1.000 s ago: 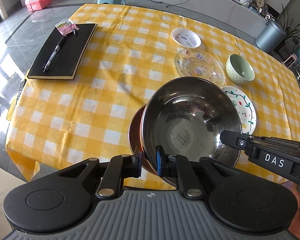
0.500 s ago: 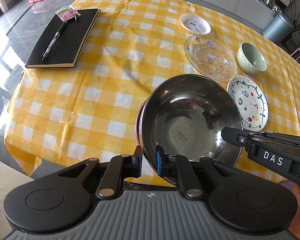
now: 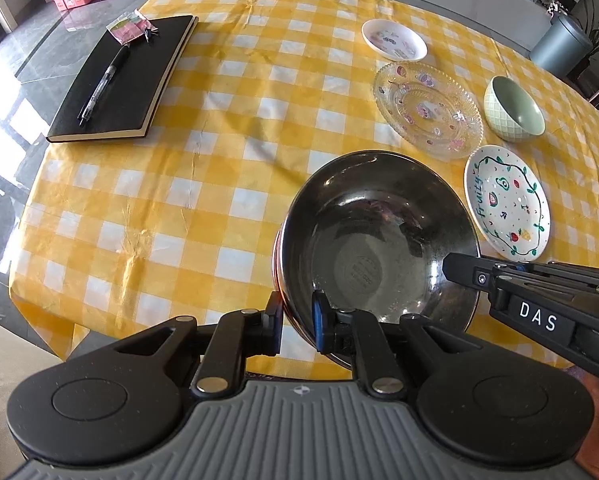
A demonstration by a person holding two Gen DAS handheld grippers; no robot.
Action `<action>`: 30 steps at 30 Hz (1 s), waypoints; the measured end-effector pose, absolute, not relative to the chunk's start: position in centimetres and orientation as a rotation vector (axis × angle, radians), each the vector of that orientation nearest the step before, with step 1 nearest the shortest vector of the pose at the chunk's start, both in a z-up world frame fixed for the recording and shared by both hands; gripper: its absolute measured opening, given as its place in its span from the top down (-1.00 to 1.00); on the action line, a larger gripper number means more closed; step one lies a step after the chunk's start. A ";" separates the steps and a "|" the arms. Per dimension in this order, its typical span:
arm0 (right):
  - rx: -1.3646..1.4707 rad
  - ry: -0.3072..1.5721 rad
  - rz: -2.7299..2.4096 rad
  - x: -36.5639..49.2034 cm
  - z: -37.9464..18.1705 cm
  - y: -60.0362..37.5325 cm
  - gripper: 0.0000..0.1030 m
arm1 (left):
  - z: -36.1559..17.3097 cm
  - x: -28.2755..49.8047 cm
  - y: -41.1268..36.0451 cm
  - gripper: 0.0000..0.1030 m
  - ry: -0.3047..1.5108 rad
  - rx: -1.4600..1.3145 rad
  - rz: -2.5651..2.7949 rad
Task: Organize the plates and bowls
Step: 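Lift the nested steel bowls, set them down nearer the gripper, open left gripper, then reach the left gripper to the pale green bowl and grasp its rim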
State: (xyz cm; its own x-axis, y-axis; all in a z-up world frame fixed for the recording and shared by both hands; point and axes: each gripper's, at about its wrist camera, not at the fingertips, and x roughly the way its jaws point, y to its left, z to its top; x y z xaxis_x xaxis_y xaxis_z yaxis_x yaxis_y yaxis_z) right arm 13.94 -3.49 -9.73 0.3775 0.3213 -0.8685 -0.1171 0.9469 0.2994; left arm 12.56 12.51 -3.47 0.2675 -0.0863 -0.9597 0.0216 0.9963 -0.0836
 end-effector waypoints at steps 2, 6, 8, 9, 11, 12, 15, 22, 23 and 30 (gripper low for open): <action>0.198 1.154 0.279 14.1 -9.9 -3.5 0.86 | -3.7 12.6 12.5 0.66 1.295 -0.058 -0.065; 0.197 1.147 0.288 14.3 -10.0 -3.5 0.86 | -3.8 12.6 12.6 0.65 1.295 -0.052 -0.065; 0.198 1.146 0.290 14.4 -10.0 -3.4 0.79 | -3.8 12.6 12.7 0.65 1.297 -0.058 -0.069; 0.196 1.145 0.291 14.4 -10.0 -3.4 0.78 | -3.7 12.6 12.8 0.65 1.297 -0.063 -0.071; 0.183 1.137 0.290 14.3 -9.9 -3.2 0.75 | -3.7 12.6 12.9 0.63 1.297 -0.071 -0.074; 0.175 1.130 0.291 14.2 -9.9 -3.1 0.71 | -3.6 12.6 13.0 0.62 1.295 -0.076 -0.075; 0.185 1.109 0.303 14.0 -9.6 -3.2 0.25 | -3.5 12.5 13.0 0.45 1.286 -0.080 -0.085; 0.193 1.062 0.321 13.6 -8.7 -3.6 -0.10 | -2.0 12.3 12.7 -0.07 1.221 -0.048 -0.097; 0.197 1.052 0.320 13.5 -8.4 -3.7 -0.16 | -1.7 12.2 12.7 -0.09 1.213 -0.041 -0.097; 0.196 0.976 0.309 12.6 -6.9 -5.1 -0.30 | 0.3 11.8 12.4 -0.22 1.154 -0.008 -0.102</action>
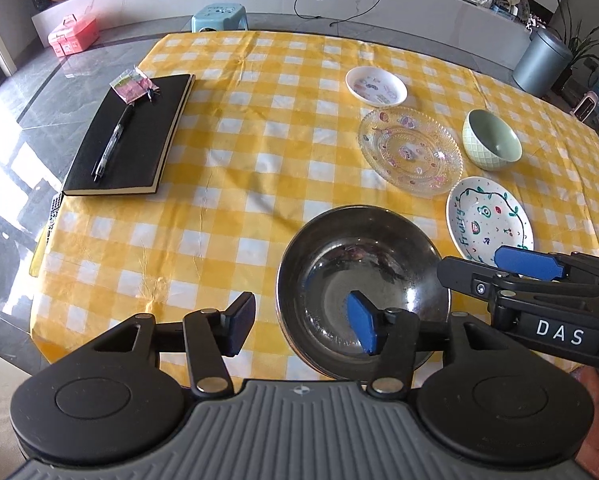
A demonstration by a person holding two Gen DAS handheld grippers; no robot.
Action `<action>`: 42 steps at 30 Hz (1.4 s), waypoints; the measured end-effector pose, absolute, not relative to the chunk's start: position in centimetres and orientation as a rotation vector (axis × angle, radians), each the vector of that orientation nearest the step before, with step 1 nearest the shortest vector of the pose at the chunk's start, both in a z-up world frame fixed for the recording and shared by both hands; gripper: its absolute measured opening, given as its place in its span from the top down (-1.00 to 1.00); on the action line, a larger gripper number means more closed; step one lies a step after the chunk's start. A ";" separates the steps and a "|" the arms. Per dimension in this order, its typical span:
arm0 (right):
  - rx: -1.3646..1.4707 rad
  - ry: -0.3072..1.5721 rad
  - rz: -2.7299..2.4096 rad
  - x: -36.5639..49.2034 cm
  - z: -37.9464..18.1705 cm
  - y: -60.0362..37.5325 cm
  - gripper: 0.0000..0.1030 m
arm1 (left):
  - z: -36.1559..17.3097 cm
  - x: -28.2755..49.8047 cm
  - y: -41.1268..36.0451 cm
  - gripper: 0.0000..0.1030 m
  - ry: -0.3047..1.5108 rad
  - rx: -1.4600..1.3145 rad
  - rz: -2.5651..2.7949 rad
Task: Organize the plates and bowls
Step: 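Reach the left gripper to the pale green bowl and grasp its rim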
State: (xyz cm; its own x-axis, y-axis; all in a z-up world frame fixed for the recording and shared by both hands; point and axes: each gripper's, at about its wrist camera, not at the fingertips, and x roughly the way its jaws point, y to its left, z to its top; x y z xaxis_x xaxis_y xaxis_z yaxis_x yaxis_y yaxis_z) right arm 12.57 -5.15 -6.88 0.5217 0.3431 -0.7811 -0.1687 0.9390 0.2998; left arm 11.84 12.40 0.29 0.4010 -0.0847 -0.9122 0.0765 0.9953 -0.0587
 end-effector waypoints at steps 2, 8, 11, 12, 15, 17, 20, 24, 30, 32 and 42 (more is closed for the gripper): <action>0.192 0.958 0.301 12.3 -6.6 -5.7 -0.37 | 0.8 11.8 12.2 -0.24 1.136 -0.014 -0.105; 0.196 0.924 0.272 11.4 -6.3 -8.1 -0.43 | 2.0 11.9 10.2 -0.24 1.100 0.010 -0.133; 0.208 0.913 0.253 11.2 -6.3 -9.6 -0.44 | 2.4 12.1 8.6 -0.25 1.090 0.033 -0.163; 0.214 0.907 0.245 11.1 -6.3 -10.2 -0.45 | 2.5 12.1 7.9 -0.26 1.085 0.040 -0.176; 0.230 0.900 0.217 11.1 -6.4 -11.9 -0.47 | 2.6 12.5 6.2 -0.32 1.080 0.047 -0.216; 0.243 0.899 0.196 11.2 -6.5 -13.3 -0.48 | 2.5 12.9 5.1 -0.33 1.080 0.046 -0.240; 0.258 0.899 0.155 11.4 -6.9 -15.4 -0.49 | 2.1 13.8 3.5 -0.33 1.087 0.041 -0.266; 0.291 0.904 0.089 12.3 -7.6 -18.4 -0.51 | 1.3 15.2 1.8 -0.34 1.091 0.017 -0.296; 0.365 0.899 0.000 14.6 -8.4 -22.0 -0.51 | 0.4 18.1 -0.8 -0.34 1.077 -0.006 -0.330; 0.376 0.895 -0.022 15.5 -8.5 -22.7 -0.49 | 0.2 19.0 -1.5 -0.34 1.071 -0.025 -0.346; 0.390 0.924 -0.067 20.2 -10.6 -24.0 -0.34 | -2.3 24.4 -5.6 -0.35 1.066 -0.046 -0.320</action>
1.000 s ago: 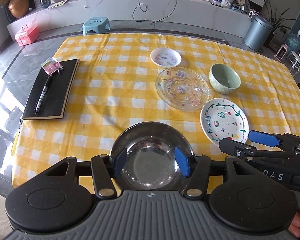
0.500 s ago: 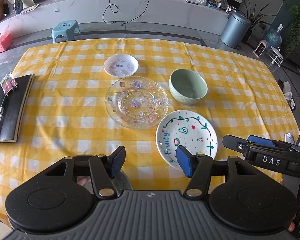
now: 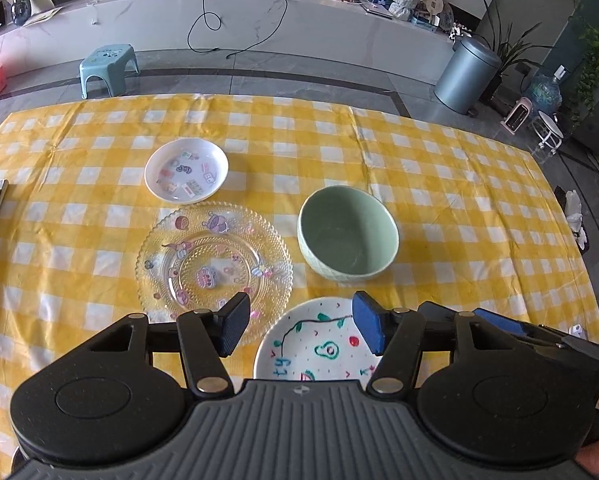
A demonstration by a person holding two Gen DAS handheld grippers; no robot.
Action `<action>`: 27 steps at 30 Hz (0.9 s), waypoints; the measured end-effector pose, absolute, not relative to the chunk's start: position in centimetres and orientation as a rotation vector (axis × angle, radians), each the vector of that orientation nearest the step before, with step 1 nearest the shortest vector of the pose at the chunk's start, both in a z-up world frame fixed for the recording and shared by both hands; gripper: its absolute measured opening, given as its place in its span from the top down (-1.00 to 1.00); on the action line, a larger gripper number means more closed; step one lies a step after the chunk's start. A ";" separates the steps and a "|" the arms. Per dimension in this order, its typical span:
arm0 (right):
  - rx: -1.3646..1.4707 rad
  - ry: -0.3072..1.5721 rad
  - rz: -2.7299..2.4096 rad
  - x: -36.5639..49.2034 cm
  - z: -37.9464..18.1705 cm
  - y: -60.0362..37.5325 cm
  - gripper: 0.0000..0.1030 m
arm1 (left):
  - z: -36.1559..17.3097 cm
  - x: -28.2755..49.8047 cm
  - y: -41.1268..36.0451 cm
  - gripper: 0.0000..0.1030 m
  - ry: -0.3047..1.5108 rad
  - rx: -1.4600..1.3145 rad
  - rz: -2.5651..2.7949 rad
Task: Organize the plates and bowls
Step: 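Reach the left gripper to the pale green bowl and grasp its rim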
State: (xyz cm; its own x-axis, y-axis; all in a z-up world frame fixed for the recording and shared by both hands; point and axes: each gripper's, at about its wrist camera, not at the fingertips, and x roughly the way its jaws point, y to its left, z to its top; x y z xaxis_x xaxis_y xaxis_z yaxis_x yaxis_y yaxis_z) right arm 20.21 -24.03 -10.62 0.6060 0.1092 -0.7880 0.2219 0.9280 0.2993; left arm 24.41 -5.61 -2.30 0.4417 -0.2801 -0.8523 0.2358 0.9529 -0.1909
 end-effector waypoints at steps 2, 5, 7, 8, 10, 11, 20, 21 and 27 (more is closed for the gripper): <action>0.399 0.914 -0.071 21.0 -10.7 -24.4 -0.34 | -2.8 25.5 -6.0 -0.35 1.061 -0.047 -0.306; 0.416 0.903 -0.084 22.3 -10.8 -24.9 -0.28 | -3.3 26.8 -6.7 -0.35 1.055 -0.046 -0.305; 0.437 0.903 -0.087 23.4 -11.0 -25.3 -0.25 | -3.7 27.7 -7.1 -0.35 1.056 -0.048 -0.313; 0.443 0.904 -0.087 23.8 -11.1 -25.3 -0.22 | -3.9 28.1 -7.3 -0.35 1.058 -0.048 -0.317; 0.449 0.909 -0.091 24.9 -11.5 -25.3 -0.18 | -4.5 28.7 -7.7 -0.34 1.066 -0.043 -0.317; 0.451 0.911 -0.094 25.2 -11.6 -25.3 -0.14 | -4.7 29.1 -7.9 -0.34 1.074 -0.040 -0.312; 0.473 0.955 -0.088 27.5 -13.6 -24.7 0.20 | -6.8 31.0 -8.4 -0.13 1.124 -0.046 -0.317; 0.476 0.960 -0.084 27.6 -13.8 -24.7 0.22 | -6.9 31.3 -8.6 -0.08 1.128 -0.050 -0.319; 0.492 0.992 -0.069 28.5 -15.0 -24.3 0.48 | -8.1 32.1 -8.9 0.26 1.150 -0.058 -0.328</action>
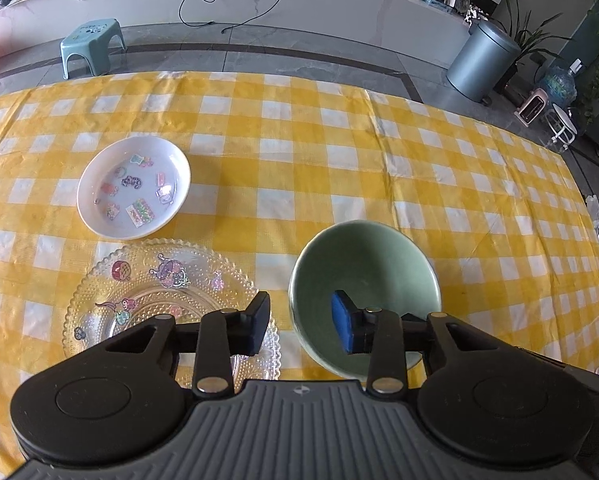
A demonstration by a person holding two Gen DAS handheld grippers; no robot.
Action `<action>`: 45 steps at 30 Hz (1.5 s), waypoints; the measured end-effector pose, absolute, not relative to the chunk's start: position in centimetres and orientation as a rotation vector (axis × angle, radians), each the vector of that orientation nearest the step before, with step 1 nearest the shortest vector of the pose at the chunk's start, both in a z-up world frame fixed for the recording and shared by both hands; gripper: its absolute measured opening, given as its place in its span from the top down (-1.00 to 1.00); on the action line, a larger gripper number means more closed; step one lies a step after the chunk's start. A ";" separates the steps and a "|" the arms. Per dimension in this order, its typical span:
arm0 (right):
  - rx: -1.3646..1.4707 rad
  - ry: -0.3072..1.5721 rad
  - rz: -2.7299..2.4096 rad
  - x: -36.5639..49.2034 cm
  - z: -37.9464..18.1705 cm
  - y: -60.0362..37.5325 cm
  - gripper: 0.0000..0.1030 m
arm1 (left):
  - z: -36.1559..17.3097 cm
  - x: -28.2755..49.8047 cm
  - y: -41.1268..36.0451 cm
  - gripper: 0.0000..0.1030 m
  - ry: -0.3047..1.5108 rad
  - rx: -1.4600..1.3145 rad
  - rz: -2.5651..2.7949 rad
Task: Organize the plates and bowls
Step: 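Reach the left gripper to the pale green bowl and grasp its rim, then carry the green bowl with the left gripper and lower it into the steel bowls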
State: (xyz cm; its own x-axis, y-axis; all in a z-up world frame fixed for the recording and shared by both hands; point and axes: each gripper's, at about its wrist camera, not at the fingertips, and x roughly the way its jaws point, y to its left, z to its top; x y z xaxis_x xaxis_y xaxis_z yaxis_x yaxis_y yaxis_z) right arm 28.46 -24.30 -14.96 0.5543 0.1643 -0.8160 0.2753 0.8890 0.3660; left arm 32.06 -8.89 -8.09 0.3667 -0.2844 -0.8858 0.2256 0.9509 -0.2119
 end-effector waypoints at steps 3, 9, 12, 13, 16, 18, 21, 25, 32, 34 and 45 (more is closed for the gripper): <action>0.495 0.992 -0.066 28.6 -15.3 -24.3 0.50 | -8.6 32.3 -9.1 0.41 1.160 -0.056 -0.334; 0.501 0.988 -0.043 28.9 -15.7 -24.2 0.63 | -9.2 32.5 -9.4 0.73 1.166 -0.045 -0.330; 0.483 0.987 -0.041 29.0 -15.6 -23.9 0.69 | -9.4 32.5 -9.3 0.82 1.165 -0.041 -0.323; 0.480 0.988 -0.043 29.0 -15.5 -23.9 0.69 | -9.4 32.5 -9.4 0.83 1.165 -0.039 -0.323; 0.497 0.994 -0.056 28.9 -15.5 -24.0 0.73 | -9.1 32.3 -9.4 0.84 1.163 -0.036 -0.321; 0.498 0.993 -0.060 28.7 -15.3 -24.0 0.75 | -8.8 32.0 -9.3 0.85 1.155 -0.039 -0.321; 0.501 0.977 -0.056 28.0 -14.6 -24.1 0.77 | -7.8 31.3 -9.2 0.86 1.138 -0.039 -0.332; 0.505 0.971 -0.041 26.7 -13.3 -24.0 0.77 | -6.2 29.9 -9.0 0.86 1.124 -0.018 -0.335; 0.549 0.963 -0.003 22.3 -11.0 -23.0 0.77 | -3.5 25.8 -7.6 0.86 1.121 0.020 -0.323; 0.553 0.972 0.012 20.9 -10.5 -22.3 0.77 | -2.9 24.5 -7.1 0.86 1.129 0.034 -0.313; 0.571 0.986 0.088 13.6 -8.4 -18.0 0.76 | 0.0 17.5 -2.3 0.86 1.122 0.034 -0.268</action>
